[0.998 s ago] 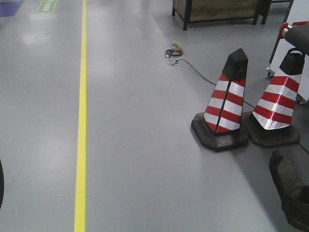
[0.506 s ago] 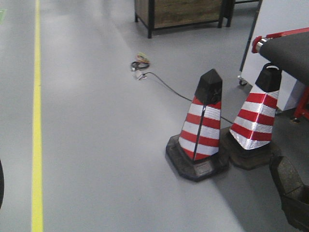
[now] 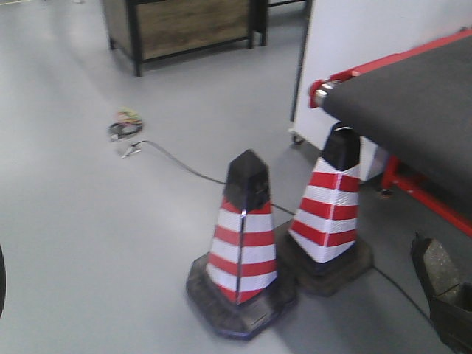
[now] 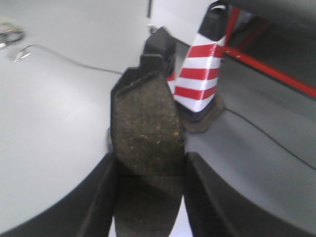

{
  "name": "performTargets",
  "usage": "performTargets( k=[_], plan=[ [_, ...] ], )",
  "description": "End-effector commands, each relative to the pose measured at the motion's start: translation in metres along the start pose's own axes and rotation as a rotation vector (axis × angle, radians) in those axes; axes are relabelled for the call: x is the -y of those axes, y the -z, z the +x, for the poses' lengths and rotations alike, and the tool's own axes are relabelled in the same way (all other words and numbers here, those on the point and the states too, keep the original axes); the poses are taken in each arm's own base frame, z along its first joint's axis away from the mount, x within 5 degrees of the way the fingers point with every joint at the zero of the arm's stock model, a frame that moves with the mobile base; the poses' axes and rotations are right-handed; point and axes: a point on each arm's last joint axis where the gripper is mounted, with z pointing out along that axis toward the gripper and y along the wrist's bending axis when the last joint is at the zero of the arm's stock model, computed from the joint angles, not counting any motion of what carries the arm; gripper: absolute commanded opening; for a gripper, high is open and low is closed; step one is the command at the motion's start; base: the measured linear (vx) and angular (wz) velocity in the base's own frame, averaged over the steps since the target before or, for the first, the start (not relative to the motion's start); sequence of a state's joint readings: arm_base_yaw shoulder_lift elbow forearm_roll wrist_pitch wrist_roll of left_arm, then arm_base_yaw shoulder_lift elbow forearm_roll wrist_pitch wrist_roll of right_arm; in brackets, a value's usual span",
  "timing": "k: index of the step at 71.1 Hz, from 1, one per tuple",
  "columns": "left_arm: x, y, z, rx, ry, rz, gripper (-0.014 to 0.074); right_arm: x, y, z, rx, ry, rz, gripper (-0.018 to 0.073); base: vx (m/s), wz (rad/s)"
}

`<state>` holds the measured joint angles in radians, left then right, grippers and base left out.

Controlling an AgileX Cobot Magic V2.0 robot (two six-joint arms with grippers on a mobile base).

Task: Move and align brake pads A on conveyor
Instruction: 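Turn the base past the cones to face the conveyor belt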

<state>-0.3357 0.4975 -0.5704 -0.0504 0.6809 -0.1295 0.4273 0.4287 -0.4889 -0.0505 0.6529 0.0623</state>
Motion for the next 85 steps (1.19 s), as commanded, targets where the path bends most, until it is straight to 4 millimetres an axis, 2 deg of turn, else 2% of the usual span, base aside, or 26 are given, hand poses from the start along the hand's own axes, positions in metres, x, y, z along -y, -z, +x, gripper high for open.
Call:
performTargets(
  k=[1,85],
  plan=[
    [0.0032,0.0045,-0.0146,0.107,0.003,0.024,0.0217,0.0002,0.0053,-0.0166,0.117,0.011,0.002,0.0043,0.47,-0.57],
    [0.0032,0.0045,-0.0146,0.107,0.003,0.024,0.0217,0.0001,0.0053,-0.0166,0.117,0.01,0.002,0.0043,0.36,-0.69]
  ],
)
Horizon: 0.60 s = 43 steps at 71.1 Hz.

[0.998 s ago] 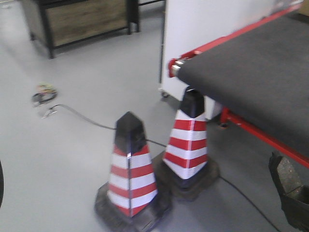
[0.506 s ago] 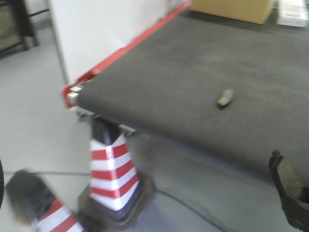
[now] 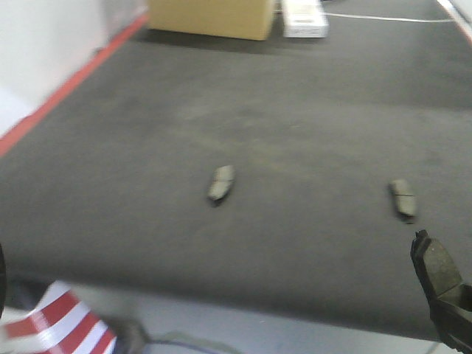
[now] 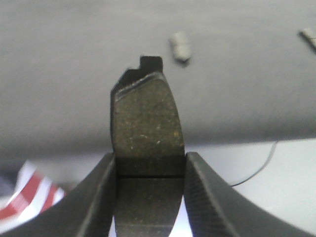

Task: Move and align brake pads A on conveyor
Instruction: 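Turn the base past the cones to face the conveyor belt, then stop the base at the belt beside the two placed pads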

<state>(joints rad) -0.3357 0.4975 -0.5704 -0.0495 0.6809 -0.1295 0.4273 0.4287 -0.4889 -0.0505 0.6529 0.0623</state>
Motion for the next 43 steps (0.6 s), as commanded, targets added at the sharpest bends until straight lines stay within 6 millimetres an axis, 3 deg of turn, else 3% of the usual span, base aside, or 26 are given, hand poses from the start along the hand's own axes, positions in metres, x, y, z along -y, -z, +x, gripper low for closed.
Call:
performTargets(
  k=[1,21,43],
  plan=[
    [0.0032,0.0045,-0.0146,0.107,0.004,0.024,0.0217,0.0001,0.0053,-0.0166,0.117,0.01,0.002,0.0043,0.26,-0.68],
    [0.0032,0.0045,-0.0146,0.107,0.004,0.024,0.0217,0.0001,0.0053,-0.0166,0.117,0.01,0.002,0.0043,0.23,-0.53],
    [0.0032,0.0045,-0.0146,0.107,0.004,0.024,0.0217,0.0001,0.0053,-0.0166,0.117,0.01,0.002,0.0043,0.2,-0.12]
  ],
)
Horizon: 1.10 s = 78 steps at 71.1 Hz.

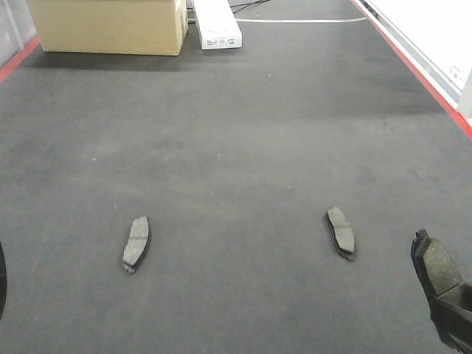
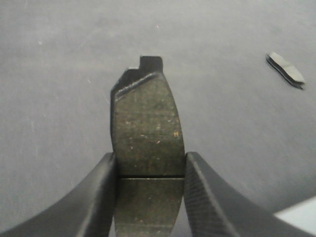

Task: Move and align brake pads A on conveyor
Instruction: 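Stop the base at the belt beside the two placed pads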

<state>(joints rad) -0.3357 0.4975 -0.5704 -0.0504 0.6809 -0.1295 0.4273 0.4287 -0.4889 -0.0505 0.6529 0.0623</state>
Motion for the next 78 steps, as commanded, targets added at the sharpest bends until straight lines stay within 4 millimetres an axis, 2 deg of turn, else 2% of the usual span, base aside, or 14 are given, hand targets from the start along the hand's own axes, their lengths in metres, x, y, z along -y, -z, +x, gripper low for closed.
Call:
performTargets(
  k=[1,78],
  plan=[
    [0.0032,0.0045,-0.0146,0.107,0.003,0.024,0.0217,0.0001,0.0053,-0.0166,0.117,0.01,0.002,0.0043,0.17,0.01],
    [0.0032,0.0045,-0.0146,0.107,0.003,0.024,0.0217,0.0001,0.0053,-0.0166,0.117,0.01,0.002,0.0043,0.04,0.02]
  ],
)
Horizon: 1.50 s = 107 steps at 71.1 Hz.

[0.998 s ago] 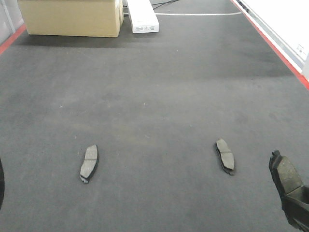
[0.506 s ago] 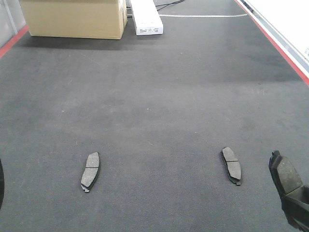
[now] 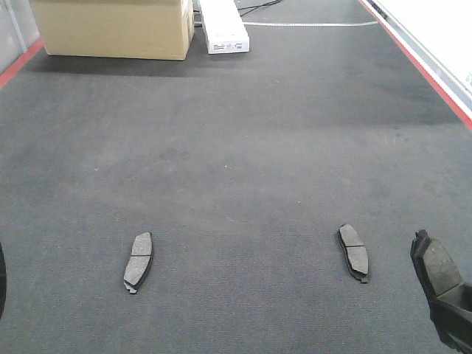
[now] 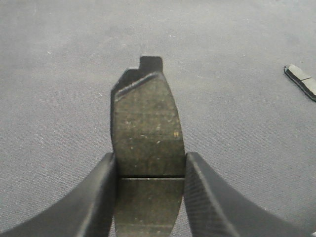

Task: Move and align brake pads A on conveyor
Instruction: 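Stop the base at the belt beside the two placed pads, then extend the left gripper and lower its pad beside the nearer placed pad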

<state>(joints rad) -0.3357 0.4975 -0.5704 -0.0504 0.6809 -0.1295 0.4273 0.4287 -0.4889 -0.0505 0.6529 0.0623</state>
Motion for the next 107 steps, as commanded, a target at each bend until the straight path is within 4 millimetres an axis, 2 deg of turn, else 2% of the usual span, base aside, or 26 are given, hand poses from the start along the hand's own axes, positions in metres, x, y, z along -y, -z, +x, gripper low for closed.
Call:
performTargets(
  k=[1,27,38,52,63,74,90,96,107],
  plan=[
    [0.003,0.005,-0.015,0.107,0.003,0.024,0.0217,0.0,0.005,-0.017,0.117,0.01,0.002,0.0043,0.0,0.0],
    [0.005,0.004,-0.015,0.106,0.024,0.04,0.022,0.0,0.005,-0.017,0.117,0.01,0.002,0.0043,0.0,0.0],
    [0.01,-0.011,-0.019,0.048,0.064,0.086,0.022,0.0,0.005,-0.017,0.117,0.01,0.002,0.0043,0.0,0.0],
    [0.023,-0.054,-0.044,-0.074,0.079,0.17,0.022,0.0,0.005,-0.017,0.117,0.01,0.002,0.0043,0.0,0.0],
    [0.031,-0.099,-0.068,-0.162,0.097,0.195,0.0221,0.0,0.005,-0.017,0.117,0.01,0.002,0.0043,0.0,0.0],
    [0.055,-0.147,-0.083,-0.244,0.069,0.239,0.0221,0.0,0.005,-0.017,0.117,0.01,0.002,0.0043,0.0,0.0],
    [0.095,-0.219,-0.085,-0.366,0.13,0.262,0.0223,0.0,0.005,-0.017,0.117,0.01,0.002,0.0043,0.0,0.0],
    [0.098,-0.243,-0.083,-0.433,0.199,0.21,0.0223,0.0,0.005,-0.017,0.117,0.01,0.002,0.0043,0.0,0.0],
    [0.094,-0.271,-0.076,-0.539,0.244,0.065,0.0223,0.0,0.005,-0.017,0.117,0.01,0.002,0.0043,0.0,0.0]
  ],
)
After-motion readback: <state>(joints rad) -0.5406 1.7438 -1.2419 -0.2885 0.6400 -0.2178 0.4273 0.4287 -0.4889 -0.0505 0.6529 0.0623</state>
